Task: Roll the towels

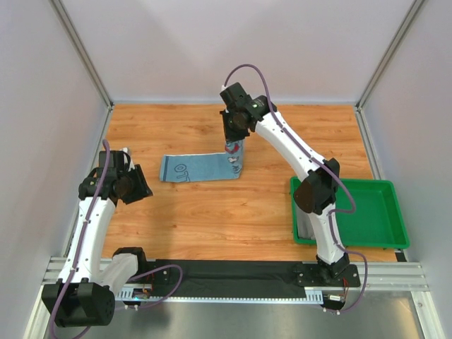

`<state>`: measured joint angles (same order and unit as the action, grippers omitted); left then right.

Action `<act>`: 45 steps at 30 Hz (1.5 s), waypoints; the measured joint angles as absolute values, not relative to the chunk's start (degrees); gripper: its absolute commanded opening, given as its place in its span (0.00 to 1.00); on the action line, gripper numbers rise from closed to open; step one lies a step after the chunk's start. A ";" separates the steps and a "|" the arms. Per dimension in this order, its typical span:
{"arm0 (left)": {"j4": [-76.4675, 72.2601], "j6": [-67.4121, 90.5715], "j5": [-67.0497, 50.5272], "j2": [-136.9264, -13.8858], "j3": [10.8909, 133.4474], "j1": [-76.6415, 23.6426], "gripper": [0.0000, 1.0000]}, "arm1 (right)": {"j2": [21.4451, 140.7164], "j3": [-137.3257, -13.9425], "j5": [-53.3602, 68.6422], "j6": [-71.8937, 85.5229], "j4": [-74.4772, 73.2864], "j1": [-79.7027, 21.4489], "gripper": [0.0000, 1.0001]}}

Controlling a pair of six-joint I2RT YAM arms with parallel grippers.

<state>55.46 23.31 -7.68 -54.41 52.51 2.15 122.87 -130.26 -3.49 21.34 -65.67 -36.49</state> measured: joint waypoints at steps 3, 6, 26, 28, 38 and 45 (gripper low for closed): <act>55.48 23.46 -6.63 -54.41 52.51 2.15 0.46 | 125.49 -134.58 -1.83 21.65 -66.46 -37.95 0.00; 55.48 23.75 -5.80 -54.39 52.51 2.15 0.46 | 127.37 -136.07 0.38 22.28 -66.63 -39.51 0.00; 55.48 24.12 -3.79 -54.37 52.51 2.15 0.44 | 132.73 -137.34 11.27 28.84 -55.99 -46.54 0.01; 55.48 24.12 -3.77 -54.37 52.51 2.15 0.43 | 133.49 -137.38 11.94 29.74 -54.35 -46.87 0.02; 55.48 24.12 -3.84 -54.39 52.51 1.89 0.43 | 139.11 -137.95 14.92 34.68 -45.50 -47.57 0.12; 55.48 24.14 -3.79 -54.43 52.51 1.56 0.43 | 144.70 -138.06 16.29 38.41 -36.95 -47.62 0.34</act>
<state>55.48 24.14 -3.79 -54.43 52.51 1.56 144.70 -138.06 16.29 38.41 -36.95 -47.62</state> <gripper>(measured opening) 0.435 0.250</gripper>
